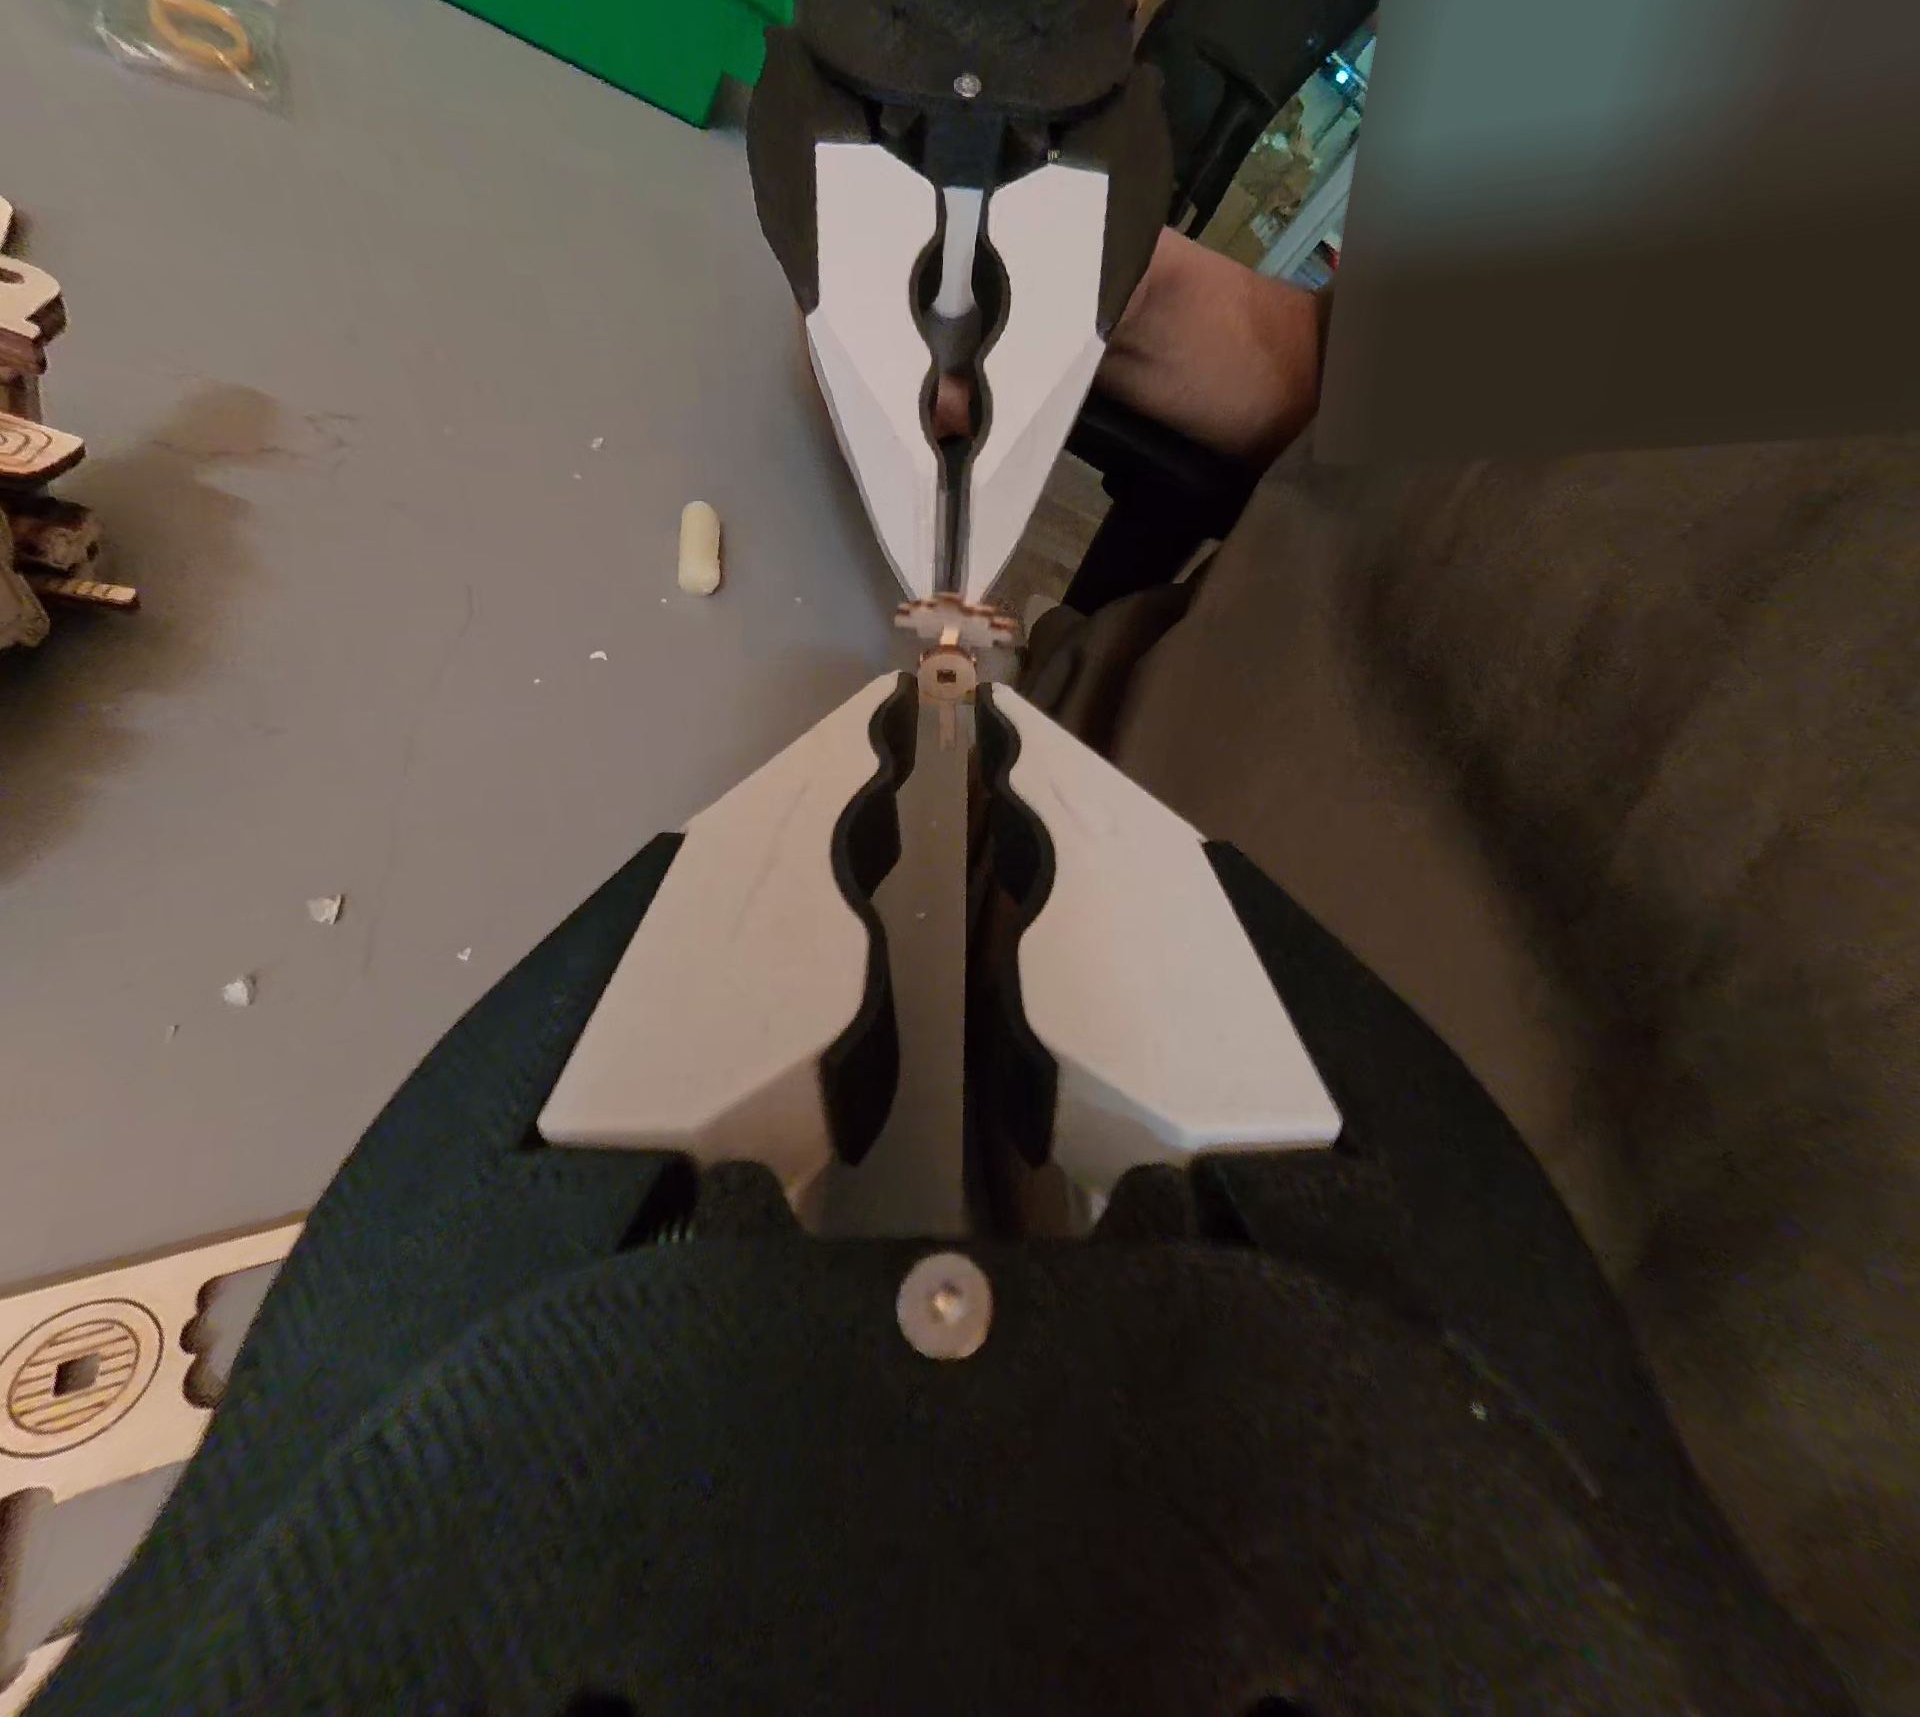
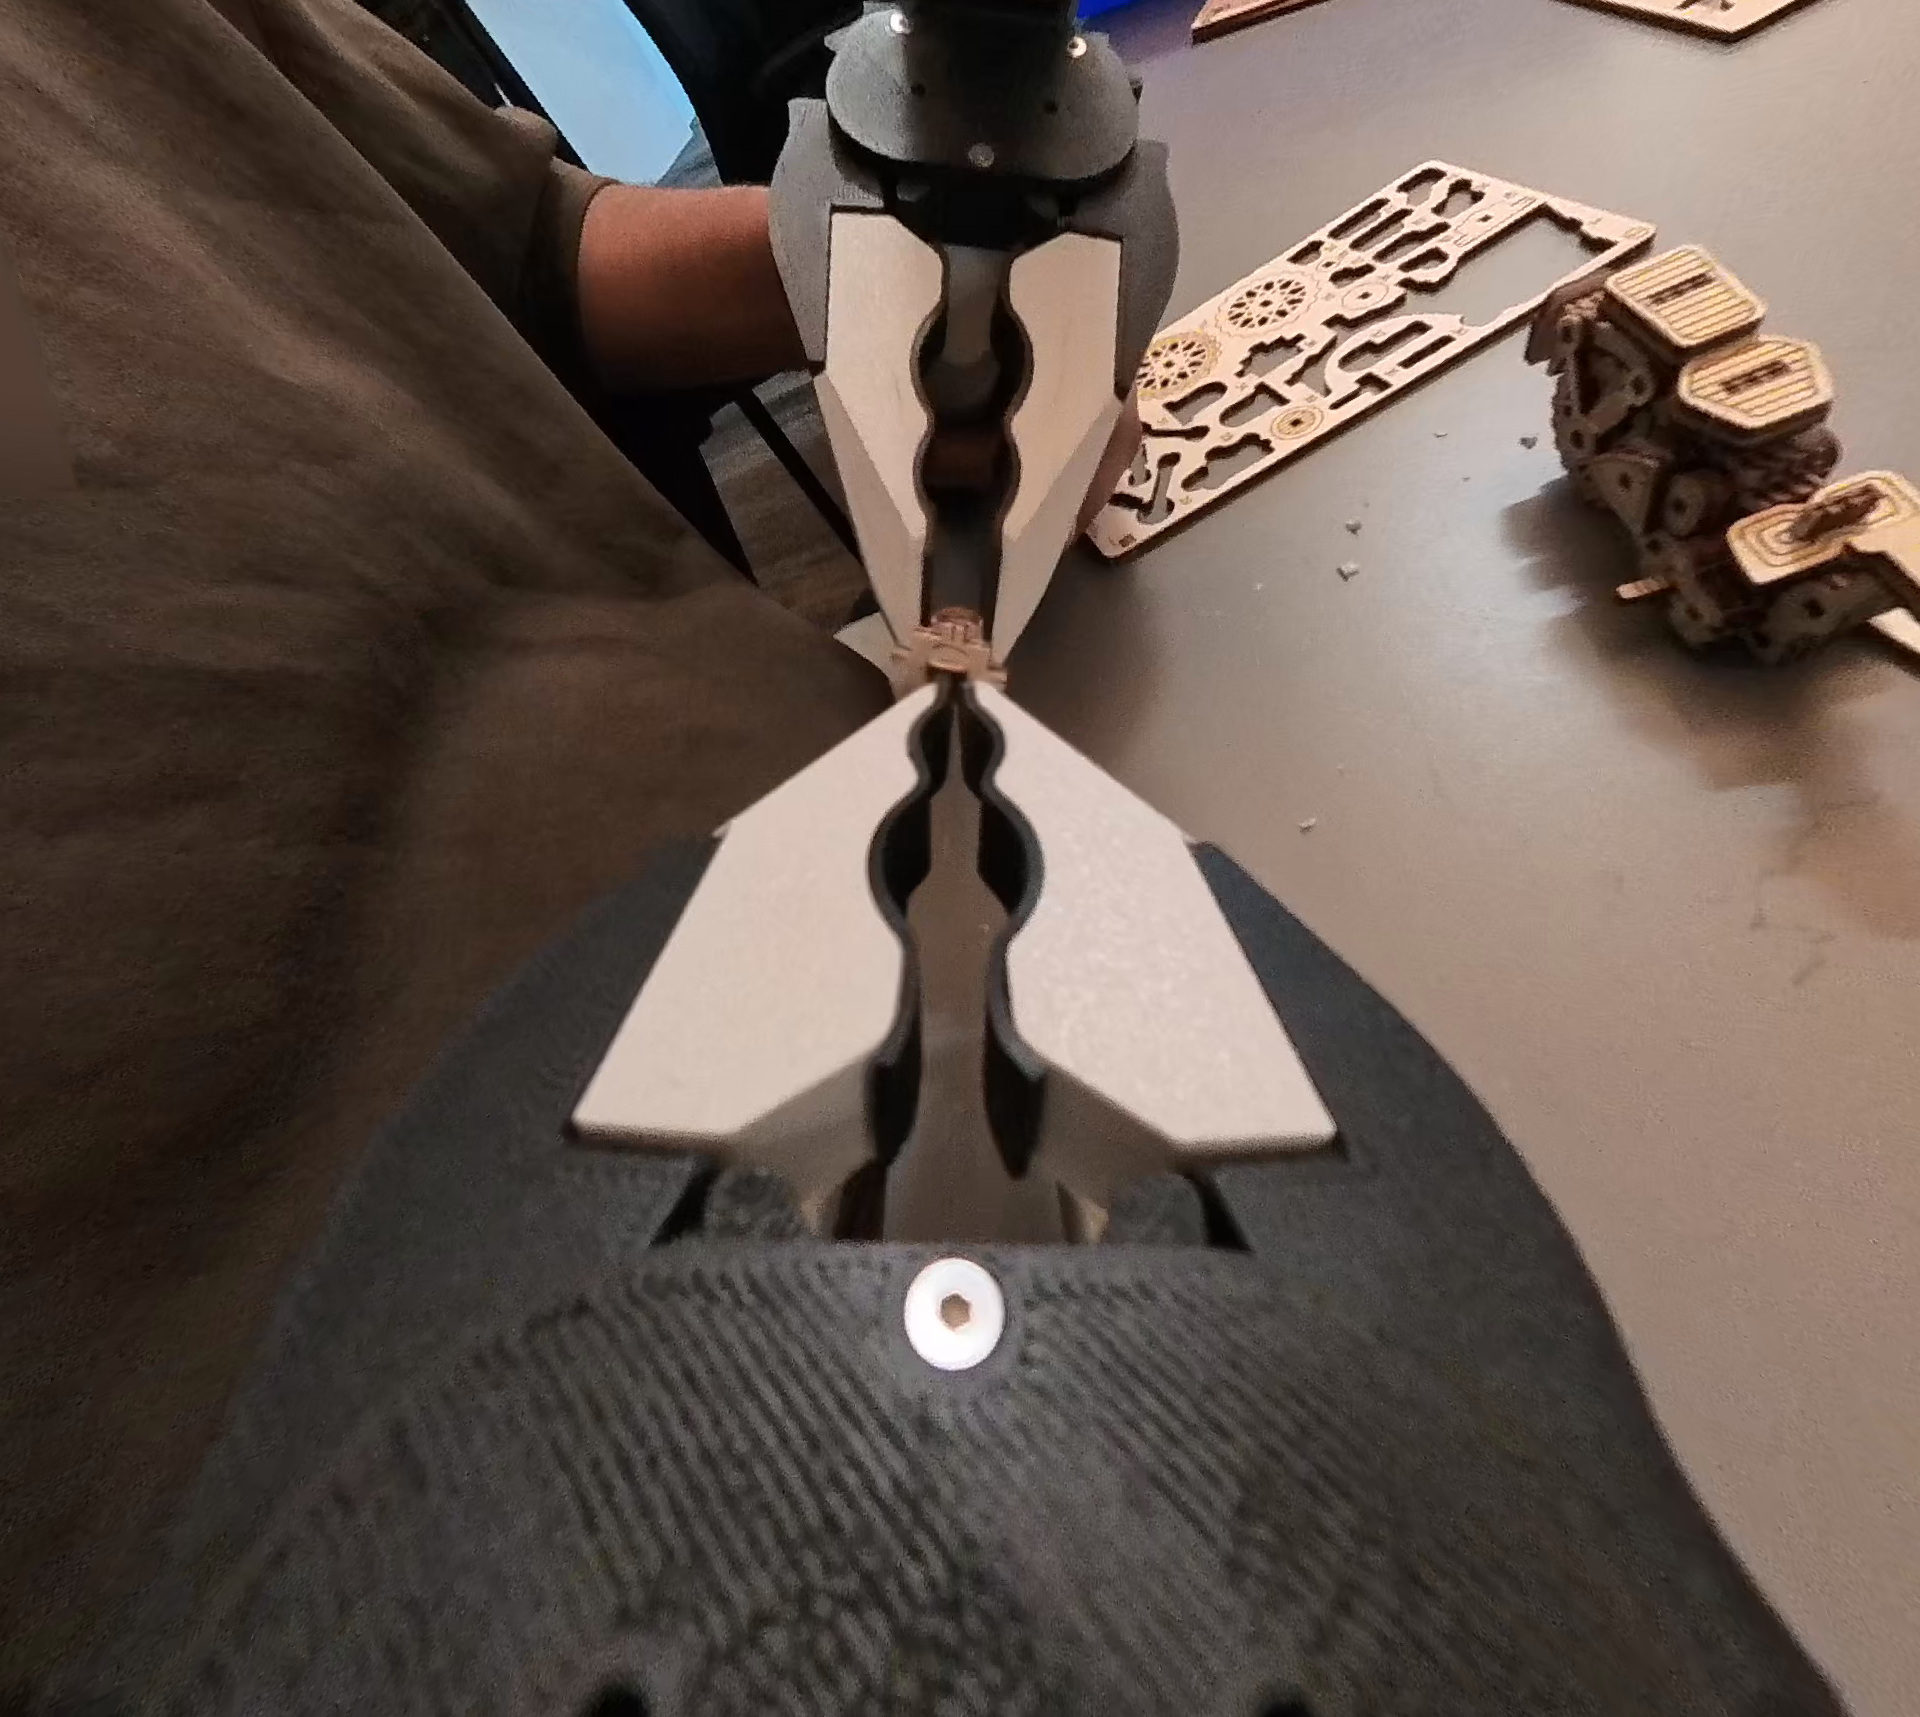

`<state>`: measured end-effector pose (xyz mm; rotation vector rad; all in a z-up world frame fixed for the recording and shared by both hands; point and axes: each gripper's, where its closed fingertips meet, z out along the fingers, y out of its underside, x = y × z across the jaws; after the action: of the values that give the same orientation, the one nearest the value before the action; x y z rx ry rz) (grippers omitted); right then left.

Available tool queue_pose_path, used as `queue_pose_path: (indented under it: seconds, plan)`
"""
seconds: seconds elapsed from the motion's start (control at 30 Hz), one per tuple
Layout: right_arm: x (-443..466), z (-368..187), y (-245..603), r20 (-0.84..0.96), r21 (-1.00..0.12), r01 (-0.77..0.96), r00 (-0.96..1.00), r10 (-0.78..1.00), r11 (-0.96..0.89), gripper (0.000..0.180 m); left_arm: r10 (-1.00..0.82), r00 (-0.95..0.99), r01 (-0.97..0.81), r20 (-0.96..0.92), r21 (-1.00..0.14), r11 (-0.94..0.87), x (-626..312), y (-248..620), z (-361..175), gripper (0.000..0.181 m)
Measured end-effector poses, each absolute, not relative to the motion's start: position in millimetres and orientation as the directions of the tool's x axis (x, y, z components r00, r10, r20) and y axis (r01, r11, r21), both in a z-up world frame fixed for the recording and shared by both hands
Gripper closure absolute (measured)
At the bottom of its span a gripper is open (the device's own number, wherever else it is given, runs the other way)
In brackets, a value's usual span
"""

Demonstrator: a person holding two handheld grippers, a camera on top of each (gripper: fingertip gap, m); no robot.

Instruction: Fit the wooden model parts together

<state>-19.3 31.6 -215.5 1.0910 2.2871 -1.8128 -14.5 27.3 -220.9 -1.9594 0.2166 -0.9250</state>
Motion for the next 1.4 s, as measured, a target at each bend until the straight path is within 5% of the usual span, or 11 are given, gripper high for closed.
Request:
queue_pose_path:
  seconds: [1.1,1.4]
  plan:
    - [-34,-233,35,-0.351,-0.839,0.528,-0.71,0.61,0.132,0.18,-0.325,0.669,0.405,0.668,-0.695,-0.593,-31,42,-226,0.173]
    - [-42,-237,41,-0.193,-0.847,0.478,-0.686,0.702,0.234,0.179,-0.246,0.643,0.494,0.725,-0.638,-0.59,-38,47,-227,0.173]
